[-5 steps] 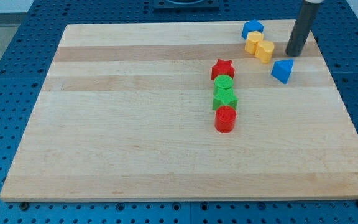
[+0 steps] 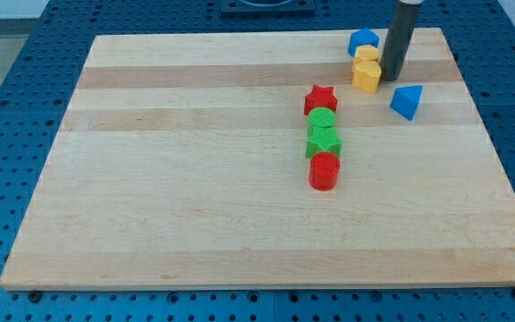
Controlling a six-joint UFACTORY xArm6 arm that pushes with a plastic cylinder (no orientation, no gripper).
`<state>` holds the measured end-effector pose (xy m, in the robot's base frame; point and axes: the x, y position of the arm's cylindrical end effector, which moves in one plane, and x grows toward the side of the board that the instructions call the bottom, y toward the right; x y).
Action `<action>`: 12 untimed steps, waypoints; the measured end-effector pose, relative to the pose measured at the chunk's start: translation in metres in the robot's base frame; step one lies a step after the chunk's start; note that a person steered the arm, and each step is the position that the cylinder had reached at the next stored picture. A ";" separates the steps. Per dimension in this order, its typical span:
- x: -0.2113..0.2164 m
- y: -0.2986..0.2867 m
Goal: Align the yellow heart and triangle below the hexagon
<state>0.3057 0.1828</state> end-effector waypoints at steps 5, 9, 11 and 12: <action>0.026 0.069; 0.080 0.019; 0.075 0.005; 0.071 0.005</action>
<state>0.3771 0.1877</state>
